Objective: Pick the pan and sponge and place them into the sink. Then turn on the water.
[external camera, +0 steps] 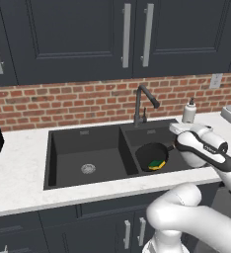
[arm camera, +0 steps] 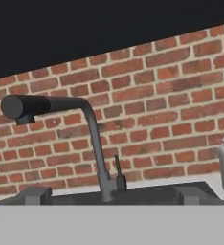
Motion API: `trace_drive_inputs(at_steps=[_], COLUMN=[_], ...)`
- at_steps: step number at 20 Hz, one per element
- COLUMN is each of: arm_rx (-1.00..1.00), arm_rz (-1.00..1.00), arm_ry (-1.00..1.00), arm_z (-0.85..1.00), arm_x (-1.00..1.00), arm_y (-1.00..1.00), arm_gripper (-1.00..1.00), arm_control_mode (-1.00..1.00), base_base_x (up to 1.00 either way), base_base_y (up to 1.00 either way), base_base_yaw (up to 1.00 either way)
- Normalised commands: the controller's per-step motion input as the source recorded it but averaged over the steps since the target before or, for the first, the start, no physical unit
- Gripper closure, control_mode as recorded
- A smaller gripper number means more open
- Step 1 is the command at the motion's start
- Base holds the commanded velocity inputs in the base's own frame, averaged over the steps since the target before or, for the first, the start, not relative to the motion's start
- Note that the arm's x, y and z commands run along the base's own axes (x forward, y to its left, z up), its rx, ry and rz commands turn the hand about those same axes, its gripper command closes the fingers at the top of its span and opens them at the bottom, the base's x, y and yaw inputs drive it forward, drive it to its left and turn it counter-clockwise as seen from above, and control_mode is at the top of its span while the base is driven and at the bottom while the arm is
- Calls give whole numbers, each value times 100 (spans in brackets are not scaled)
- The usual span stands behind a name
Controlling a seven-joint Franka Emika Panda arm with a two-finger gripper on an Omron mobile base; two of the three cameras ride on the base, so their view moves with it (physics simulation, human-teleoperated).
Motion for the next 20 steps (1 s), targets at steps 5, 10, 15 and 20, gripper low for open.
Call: trace_drive_inputs(at_steps=[5,10,15,20], arm_rx=[0,0,0,0], arm_rz=[1,2,5,8], arm_ry=[0,-6,-6,-7], arm_z=[-17,-13,-18,-19], arm_x=[42,40,25,5], arm_y=[7,3,0,0], arm_gripper=[-100,-100,-100,-100], arm_control_mode=[-100,-100,-100,-100], base_base_x=[0,0,0,0], base_base_y=[0,0,0,0], base_base_yaw=[0,0,0,0])
